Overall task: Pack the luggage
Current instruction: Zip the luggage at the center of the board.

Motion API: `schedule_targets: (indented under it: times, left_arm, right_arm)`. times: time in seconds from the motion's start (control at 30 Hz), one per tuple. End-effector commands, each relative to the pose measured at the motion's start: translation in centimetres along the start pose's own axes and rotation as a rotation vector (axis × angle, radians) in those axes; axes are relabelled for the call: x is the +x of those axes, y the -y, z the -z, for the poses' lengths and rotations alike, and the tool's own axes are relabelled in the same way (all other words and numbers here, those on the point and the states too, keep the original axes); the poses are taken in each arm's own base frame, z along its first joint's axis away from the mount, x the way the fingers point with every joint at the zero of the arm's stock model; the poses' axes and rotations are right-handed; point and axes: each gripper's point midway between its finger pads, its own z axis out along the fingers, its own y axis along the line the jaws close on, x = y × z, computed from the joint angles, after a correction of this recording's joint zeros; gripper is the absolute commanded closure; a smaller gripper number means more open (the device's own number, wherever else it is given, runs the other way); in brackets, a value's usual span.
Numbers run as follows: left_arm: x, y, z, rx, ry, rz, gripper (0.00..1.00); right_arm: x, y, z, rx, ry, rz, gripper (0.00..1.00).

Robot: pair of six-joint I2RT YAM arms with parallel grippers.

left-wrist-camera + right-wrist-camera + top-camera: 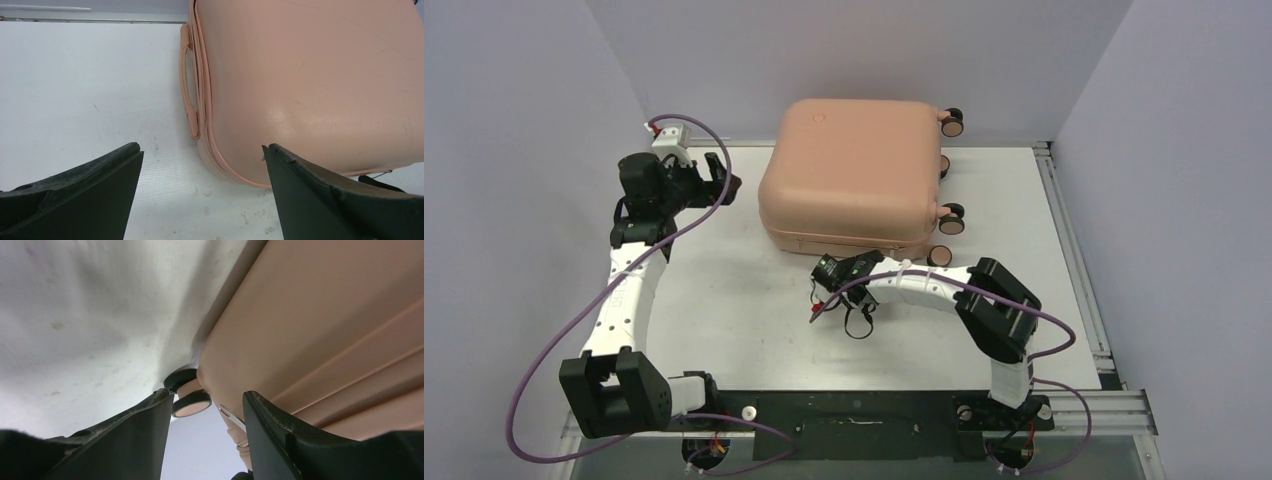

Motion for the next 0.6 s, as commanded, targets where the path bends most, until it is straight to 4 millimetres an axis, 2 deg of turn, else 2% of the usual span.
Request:
schedule_targets:
  times: [0.0,0.13,0.3,0.37,0.57]
  left_arm:
    - [-2.4,0.8,0.8,0.032,0.085,-0.025,0.04]
    - [-2.4,0.7,0.8,0.034,0.087,-0.023,0.04]
    - [-2.5,0.7,0.6,0.036,0.087,-0.017,0.04]
    - [-2.4,0.6,0.5,0.035,0.085,-0.015,0.04]
    - [-2.4,0.5,0.3,0.039,0.083,-0.001,0.04]
  right_arm:
    - [3.8,0.9,0.6,-0.035,-0.136,0.098,0.45]
    - [6.0,-0.3,0.7,-0.082,-0.21,0.146,0.45]
    - [7.2,-1.1,1.3,-0.072,-0.232,0.151,0.45]
    - [7.5,-0.9,1.6,-0.048,-0.223,0.135,0.45]
    - [8.1,1.3,2.6,0.061,-0.168,0.027,0.45]
